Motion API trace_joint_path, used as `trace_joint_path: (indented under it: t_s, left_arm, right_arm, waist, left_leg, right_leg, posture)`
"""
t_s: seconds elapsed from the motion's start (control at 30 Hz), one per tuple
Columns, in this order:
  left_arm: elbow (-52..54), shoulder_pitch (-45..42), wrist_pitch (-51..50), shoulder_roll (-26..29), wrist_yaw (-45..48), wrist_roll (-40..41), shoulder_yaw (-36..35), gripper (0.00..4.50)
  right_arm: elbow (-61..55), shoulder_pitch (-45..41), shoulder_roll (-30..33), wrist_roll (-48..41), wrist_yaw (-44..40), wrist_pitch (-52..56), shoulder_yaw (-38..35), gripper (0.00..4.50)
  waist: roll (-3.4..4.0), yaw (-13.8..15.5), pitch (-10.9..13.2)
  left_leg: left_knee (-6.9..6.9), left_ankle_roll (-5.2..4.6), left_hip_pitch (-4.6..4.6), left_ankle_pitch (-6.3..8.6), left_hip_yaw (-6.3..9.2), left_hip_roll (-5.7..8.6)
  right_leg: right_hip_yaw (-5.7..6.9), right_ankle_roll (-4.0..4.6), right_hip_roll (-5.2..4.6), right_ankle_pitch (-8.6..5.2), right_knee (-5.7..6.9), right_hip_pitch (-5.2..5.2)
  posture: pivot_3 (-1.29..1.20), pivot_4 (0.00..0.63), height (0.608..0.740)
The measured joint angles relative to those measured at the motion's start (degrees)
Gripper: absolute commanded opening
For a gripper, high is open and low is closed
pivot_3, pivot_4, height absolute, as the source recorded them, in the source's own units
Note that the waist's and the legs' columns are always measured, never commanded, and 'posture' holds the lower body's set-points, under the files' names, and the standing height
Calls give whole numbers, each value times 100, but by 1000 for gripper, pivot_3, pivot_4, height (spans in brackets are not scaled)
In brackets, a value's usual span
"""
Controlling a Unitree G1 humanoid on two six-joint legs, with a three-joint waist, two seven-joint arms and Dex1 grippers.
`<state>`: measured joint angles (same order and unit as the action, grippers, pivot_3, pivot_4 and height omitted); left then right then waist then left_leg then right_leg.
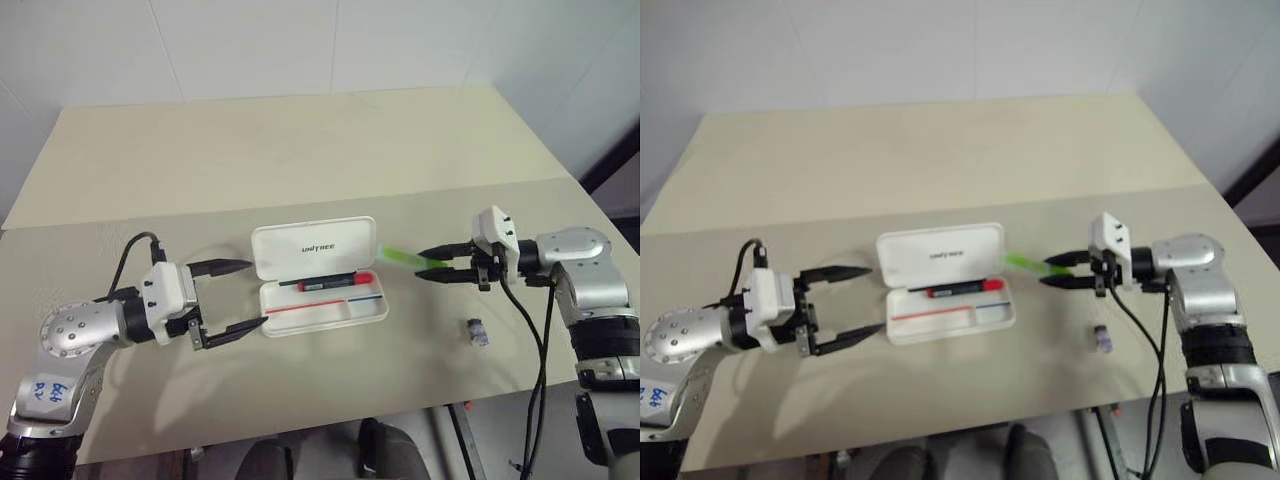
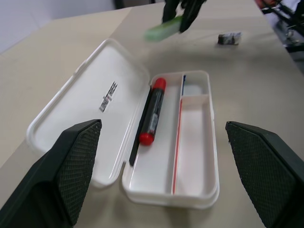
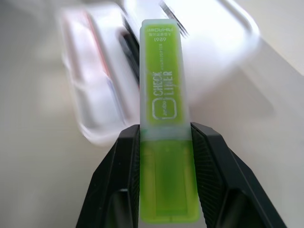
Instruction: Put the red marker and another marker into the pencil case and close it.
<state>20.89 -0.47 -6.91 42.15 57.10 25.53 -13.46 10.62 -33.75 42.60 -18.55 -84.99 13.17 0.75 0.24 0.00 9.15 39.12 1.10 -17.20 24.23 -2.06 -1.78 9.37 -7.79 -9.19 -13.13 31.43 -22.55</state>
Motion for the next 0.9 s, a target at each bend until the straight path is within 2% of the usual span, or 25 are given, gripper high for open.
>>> trace_joint_path:
  t_s: [0.13, 0.3, 0.4, 0.57, 0.9]
  left_arm:
    - [-86, 222, 79, 25, 3, -6, -168, 4500]
    - [-118, 495, 213, 141, 33, -13, -387, 4500]
    - [-119, 581, 243, 175, 61, -28, -408, 4500]
    - [-113, 772, 304, 258, 106, -88, -459, 4500]
    - [53, 1016, 303, 295, 118, -87, -578, 4500]
  right_arm:
    - [-1255, 268, 4, -331, 243, 1015, 206, 1409]
    - [-1969, 329, -173, -562, 505, 1591, 564, 1409]
    - [-1977, 284, -368, -375, 658, 1464, 901, 1409]
    - [-1648, 7, -1020, 436, 959, 598, 1769, 1409]
    - [-954, -629, -1544, 1078, 1081, 36, 2378, 1409]
  waist:
    - [-7, 1, -4]
    - [-11, -8, -6]
    - [-12, -11, -7]
    - [-13, -48, -7]
    - [-12, -35, -6]
  left_leg:
    - [2, 0, 1, 1, -3, 0]
    - [3, 0, 5, 2, -3, -1]
    - [3, 0, 6, 2, -4, 0]
    - [-2, 1, 7, 2, -8, 0]
    - [-4, 2, 6, 2, -7, 0]
  right_leg:
    - [0, 0, 0, 0, -2, 1]
    - [-3, 2, 0, -1, 2, 1]
    - [-3, 3, 0, -1, 2, -1]
    - [1, 3, 2, -2, 3, -6]
    - [6, 4, 2, -2, 2, -7]
  posture:
    - [0, 150, 740]
    - [0, 150, 740]
    - [0, 150, 740]
    - [0, 150, 740]
    - [0, 150, 740]
